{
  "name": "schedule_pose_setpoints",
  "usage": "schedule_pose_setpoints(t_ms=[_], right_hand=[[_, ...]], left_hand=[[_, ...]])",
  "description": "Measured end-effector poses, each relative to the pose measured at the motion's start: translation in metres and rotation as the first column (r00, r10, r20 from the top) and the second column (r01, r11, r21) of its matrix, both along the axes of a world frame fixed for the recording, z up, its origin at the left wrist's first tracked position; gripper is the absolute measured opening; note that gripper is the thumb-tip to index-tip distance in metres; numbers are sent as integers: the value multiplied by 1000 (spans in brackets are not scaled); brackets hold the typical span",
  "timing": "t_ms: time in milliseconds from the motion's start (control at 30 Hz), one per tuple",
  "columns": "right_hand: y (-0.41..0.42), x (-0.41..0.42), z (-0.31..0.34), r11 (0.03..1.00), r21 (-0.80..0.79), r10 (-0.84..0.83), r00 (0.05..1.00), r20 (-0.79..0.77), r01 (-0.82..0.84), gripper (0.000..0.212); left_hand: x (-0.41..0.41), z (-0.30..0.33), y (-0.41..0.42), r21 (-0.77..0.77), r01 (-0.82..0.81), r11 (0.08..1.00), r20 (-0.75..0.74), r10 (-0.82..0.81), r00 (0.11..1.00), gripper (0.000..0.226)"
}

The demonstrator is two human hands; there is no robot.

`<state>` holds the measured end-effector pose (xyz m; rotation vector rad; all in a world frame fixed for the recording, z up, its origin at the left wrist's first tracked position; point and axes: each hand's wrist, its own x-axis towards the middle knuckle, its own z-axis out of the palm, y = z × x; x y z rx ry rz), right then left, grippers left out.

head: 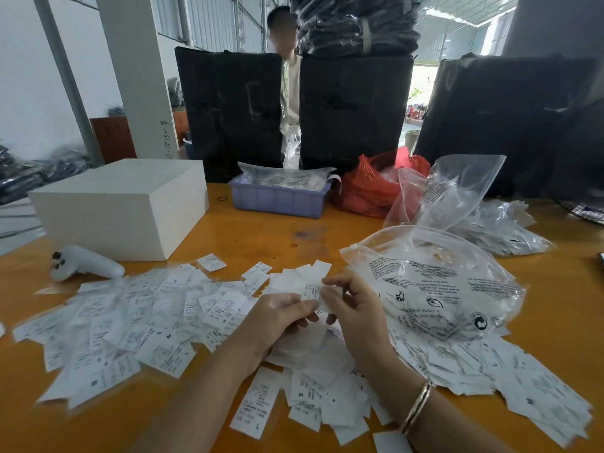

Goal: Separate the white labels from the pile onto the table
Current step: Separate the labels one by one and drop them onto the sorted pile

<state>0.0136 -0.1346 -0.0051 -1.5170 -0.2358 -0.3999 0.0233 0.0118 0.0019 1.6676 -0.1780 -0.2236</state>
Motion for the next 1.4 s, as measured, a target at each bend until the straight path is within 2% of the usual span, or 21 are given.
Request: schedule_pose_setpoints(t_ms=[133, 233, 367, 433, 567, 733, 867, 933, 1033, 1133, 1167, 1233, 1333, 1400], right_hand=[[1, 1, -1, 996, 66, 59, 998, -11, -58, 17], [-3, 3, -2, 994, 96, 44, 999, -29, -41, 19], [-1, 4, -3, 999, 7, 34, 999, -14, -34, 26], [1, 4, -4, 999, -18, 41, 999, -14, -42, 26], [-3, 3, -3, 999, 44, 33, 998, -60, -30, 14], [-2, 3, -1, 999, -23, 45, 992, -119, -48, 14], [-2, 1, -2, 989, 30, 149, 981, -125, -147, 19], [0, 1, -2, 985, 17, 174, 976, -132, -173, 16], [1, 2, -1, 992, -12, 120, 985, -126, -123, 15], [-2, 3, 0, 994, 71, 94, 989, -117, -86, 10], [-4, 3, 1, 993, 100, 78, 990, -116, -66, 7], [-7, 4, 1, 994, 107, 35, 993, -115, -22, 4], [-6, 5, -1, 999, 49, 16, 992, -121, -10, 4], [-4, 5, -2, 999, 32, 7, 993, -120, -3, 7]], left_hand=[[1, -1, -1, -40, -70, 997, -7, 70, 998, 24], [1, -1, -1, -96, -86, 992, -24, 84, 996, 22], [-2, 0, -3, 52, -35, 998, 92, 30, 995, 11], [-4, 0, -4, 55, -41, 998, 107, 35, 994, 7], [0, -2, -2, -6, -151, 989, 113, 151, 982, 11], [-1, -4, -2, 38, -71, 997, 134, 66, 989, 5], [1, -4, -2, 27, -59, 998, 140, 54, 989, 12], [2, -4, -1, 90, -72, 993, 163, 57, 985, 17], [0, -2, 0, 134, -25, 991, 209, -4, 978, 11], [-2, -1, 0, 143, 26, 989, 297, -68, 953, 10], [-3, 1, 0, 122, 5, 993, 310, -42, 950, 5], [-1, -2, 1, 58, -69, 996, 319, 47, 946, 22], [3, -7, 2, 0, -164, 986, 316, 156, 936, 8], [4, -9, 2, -35, -195, 980, 310, 196, 930, 12]])
